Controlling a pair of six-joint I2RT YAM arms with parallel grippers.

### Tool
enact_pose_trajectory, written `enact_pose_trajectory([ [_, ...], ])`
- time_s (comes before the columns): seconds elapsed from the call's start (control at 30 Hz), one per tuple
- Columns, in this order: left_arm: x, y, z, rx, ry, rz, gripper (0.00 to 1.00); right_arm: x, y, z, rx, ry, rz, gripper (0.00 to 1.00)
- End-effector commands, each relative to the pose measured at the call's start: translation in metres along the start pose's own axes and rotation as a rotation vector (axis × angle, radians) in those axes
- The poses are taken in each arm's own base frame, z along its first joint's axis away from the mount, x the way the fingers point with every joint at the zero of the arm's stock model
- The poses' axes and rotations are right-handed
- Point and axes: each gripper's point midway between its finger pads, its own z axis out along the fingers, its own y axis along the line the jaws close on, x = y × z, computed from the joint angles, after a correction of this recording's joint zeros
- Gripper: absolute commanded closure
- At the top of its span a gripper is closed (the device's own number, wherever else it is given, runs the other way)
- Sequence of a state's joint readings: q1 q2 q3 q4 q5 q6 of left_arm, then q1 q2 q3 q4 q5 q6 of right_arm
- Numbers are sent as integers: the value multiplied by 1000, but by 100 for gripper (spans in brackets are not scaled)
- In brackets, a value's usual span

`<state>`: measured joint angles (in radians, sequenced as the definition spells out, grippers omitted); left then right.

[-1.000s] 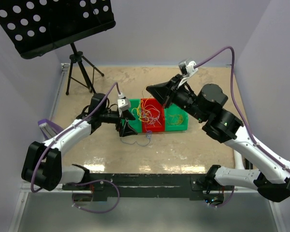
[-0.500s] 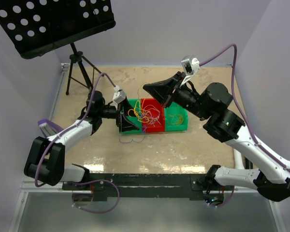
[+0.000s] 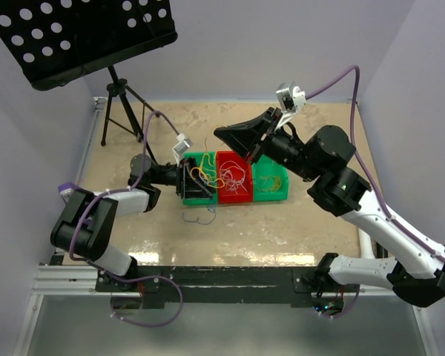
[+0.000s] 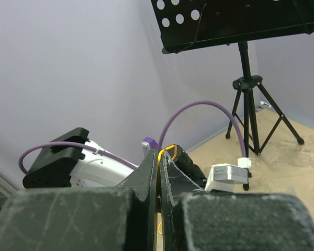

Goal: Untangle the cables

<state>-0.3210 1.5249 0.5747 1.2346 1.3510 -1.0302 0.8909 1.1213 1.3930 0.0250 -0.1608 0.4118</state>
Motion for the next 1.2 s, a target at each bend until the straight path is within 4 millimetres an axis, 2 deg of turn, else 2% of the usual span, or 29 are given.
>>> enact_pose_trajectory([
  [0.0, -16, -44, -3, 125, -23, 358, 73, -31, 17, 0, -55, -81, -7, 100],
  [0.03, -15, -44, -3, 126, -20, 358, 94, -31, 16, 1, -51, -79, -9, 100],
  [0.07, -14, -45, -3, 126, -17, 358, 100, -32, 15, 1, -46, -81, -15, 100],
  [0.2, -12, -52, -4, 118, -17, 393, 100, -36, 2, 1, 32, -85, -45, 100],
  [0.3, -21, -36, -2, 37, -20, 393, 100, -44, -15, -2, 134, -95, -73, 100],
  [0.33, -26, -24, 0, -20, -6, 397, 100, -48, -17, -3, 154, -101, -84, 100],
  [0.37, -26, 0, 1, -124, 26, 306, 100, -51, -18, -3, 162, -106, -90, 100],
  [0.4, -28, 27, 0, -273, 102, 353, 100, -55, -18, -3, 169, -110, -95, 100],
  [0.43, -13, 43, -5, -371, 198, 342, 100, -59, -19, -3, 179, -118, -99, 100],
  [0.47, -14, 49, -11, -416, 222, 371, 100, -61, -20, -3, 189, -121, -99, 100],
  [0.6, -21, 45, -29, -464, 210, 388, 100, -61, -35, -1, 264, -120, -105, 100],
  [0.7, -21, 35, -32, -475, 198, 441, 100, -61, -60, 0, 377, -121, -121, 100],
  [0.73, -20, 34, -33, -479, 195, 447, 100, -62, -73, -2, 453, -118, -128, 100],
  [0.8, -19, 34, -37, -506, 198, 459, 100, -78, -96, -14, 595, -157, -151, 100],
  [0.9, -17, 46, -48, -588, 237, 460, 100, -118, -108, -38, 716, -254, -173, 100],
  [1.03, 0, 71, -66, -702, 322, 428, 100, -162, -109, -64, 782, -363, -200, 100],
  [1.17, 19, 88, -76, -741, 378, 410, 100, -188, -104, -76, 813, -419, -219, 100],
])
